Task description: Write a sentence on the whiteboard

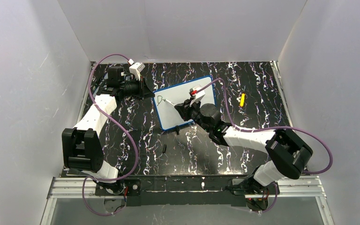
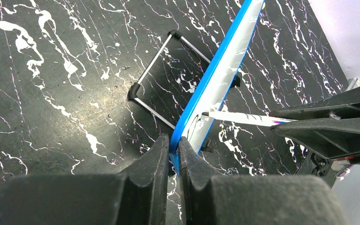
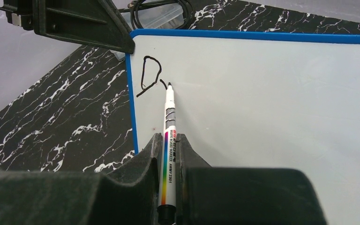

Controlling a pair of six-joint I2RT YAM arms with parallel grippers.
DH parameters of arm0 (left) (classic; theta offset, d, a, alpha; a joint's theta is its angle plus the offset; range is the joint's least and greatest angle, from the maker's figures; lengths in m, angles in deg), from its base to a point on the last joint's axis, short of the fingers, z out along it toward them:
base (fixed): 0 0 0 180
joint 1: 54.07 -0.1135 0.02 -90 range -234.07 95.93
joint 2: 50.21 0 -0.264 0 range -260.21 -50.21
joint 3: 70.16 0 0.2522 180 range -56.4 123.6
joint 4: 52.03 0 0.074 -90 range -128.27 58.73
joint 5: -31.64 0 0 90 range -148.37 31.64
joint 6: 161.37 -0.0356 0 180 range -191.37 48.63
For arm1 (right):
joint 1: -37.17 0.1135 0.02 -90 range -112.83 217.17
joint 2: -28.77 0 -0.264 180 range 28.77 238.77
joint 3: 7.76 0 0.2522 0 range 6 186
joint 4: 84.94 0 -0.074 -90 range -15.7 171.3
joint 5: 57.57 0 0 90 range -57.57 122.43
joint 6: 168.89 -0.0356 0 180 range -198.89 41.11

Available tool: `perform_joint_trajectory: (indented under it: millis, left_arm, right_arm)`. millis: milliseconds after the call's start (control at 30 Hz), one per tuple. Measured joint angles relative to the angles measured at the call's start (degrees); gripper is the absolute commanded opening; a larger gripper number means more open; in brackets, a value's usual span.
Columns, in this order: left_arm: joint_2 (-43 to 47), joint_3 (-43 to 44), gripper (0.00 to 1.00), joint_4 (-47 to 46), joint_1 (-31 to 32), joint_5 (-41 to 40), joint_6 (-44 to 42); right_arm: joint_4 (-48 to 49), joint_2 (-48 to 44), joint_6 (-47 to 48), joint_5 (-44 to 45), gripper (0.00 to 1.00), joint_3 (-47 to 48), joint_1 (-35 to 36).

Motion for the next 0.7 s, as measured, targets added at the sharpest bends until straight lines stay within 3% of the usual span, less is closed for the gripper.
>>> perform_joint_trajectory:
  millis: [700]
  left_arm:
    - [0.07,-0.02,0.0,0.0,0.02,-0.17,0.0]
  right_arm:
    - [1.7,0.07,-1.55,2.64,0.01,-0.63,0.07]
